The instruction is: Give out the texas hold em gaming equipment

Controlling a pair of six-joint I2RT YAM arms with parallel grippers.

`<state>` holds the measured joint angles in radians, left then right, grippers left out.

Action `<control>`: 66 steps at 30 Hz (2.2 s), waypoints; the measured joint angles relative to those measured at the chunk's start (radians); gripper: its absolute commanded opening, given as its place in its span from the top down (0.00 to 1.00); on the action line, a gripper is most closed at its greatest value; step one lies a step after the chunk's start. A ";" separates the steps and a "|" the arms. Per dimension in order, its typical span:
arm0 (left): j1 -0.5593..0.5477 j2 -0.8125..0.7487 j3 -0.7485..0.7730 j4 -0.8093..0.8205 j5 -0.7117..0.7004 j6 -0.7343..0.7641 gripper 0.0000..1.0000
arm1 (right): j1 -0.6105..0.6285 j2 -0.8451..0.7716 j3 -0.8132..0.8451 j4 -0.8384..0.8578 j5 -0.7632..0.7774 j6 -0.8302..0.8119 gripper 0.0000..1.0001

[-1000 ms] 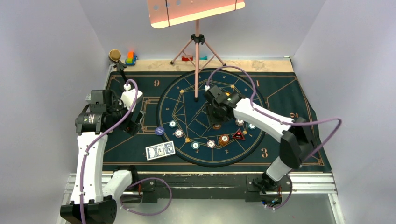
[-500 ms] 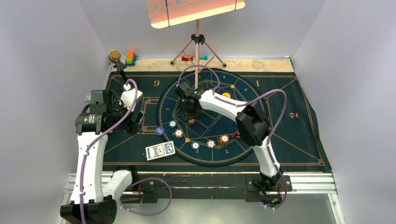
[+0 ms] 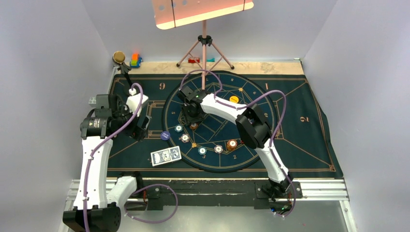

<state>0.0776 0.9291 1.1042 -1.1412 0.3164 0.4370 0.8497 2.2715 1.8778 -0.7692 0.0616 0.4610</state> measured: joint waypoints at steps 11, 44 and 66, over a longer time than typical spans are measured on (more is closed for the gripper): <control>0.000 0.000 -0.003 0.003 0.002 -0.007 0.00 | 0.009 0.028 0.039 -0.014 0.000 0.002 0.68; 0.000 0.000 -0.003 0.011 0.002 -0.008 0.00 | -0.025 -0.412 -0.242 -0.047 0.131 -0.035 0.04; 0.000 0.010 -0.003 0.011 0.022 -0.008 0.00 | -0.046 -0.670 -0.780 0.010 0.165 -0.005 0.14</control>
<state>0.0776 0.9386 1.1011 -1.1305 0.3386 0.4290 0.8036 1.6012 1.0973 -0.7597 0.2268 0.4564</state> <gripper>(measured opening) 0.995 0.890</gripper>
